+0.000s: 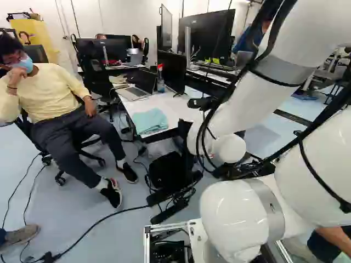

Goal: Clean the table with the green towel

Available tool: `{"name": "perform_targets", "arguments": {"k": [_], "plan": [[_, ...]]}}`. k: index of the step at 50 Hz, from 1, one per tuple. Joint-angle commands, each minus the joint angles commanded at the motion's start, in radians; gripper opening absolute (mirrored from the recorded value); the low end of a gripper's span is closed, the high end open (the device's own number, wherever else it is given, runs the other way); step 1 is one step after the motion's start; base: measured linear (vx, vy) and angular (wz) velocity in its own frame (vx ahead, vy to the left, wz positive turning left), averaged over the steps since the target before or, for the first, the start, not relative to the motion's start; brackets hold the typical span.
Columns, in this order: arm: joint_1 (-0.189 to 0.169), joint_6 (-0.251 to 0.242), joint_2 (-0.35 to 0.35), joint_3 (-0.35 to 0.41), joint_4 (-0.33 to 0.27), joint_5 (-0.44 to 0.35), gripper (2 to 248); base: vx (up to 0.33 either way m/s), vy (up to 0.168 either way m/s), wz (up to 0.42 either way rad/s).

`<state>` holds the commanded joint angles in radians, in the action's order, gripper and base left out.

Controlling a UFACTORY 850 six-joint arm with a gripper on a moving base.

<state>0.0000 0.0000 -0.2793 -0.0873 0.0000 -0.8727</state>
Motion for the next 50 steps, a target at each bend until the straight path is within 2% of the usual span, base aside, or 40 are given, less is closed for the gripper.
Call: {"name": "perform_targets", "arguments": {"k": [24, 50], "plan": [[0.007, 0.0, -0.026, -0.05, 0.0, 0.001, 247, 0.0, 0.0, 0.0], [0.059, 0.0, -0.024, -0.116, 0.0, 0.045, 247, 0.0, 0.0, 0.0]]}}
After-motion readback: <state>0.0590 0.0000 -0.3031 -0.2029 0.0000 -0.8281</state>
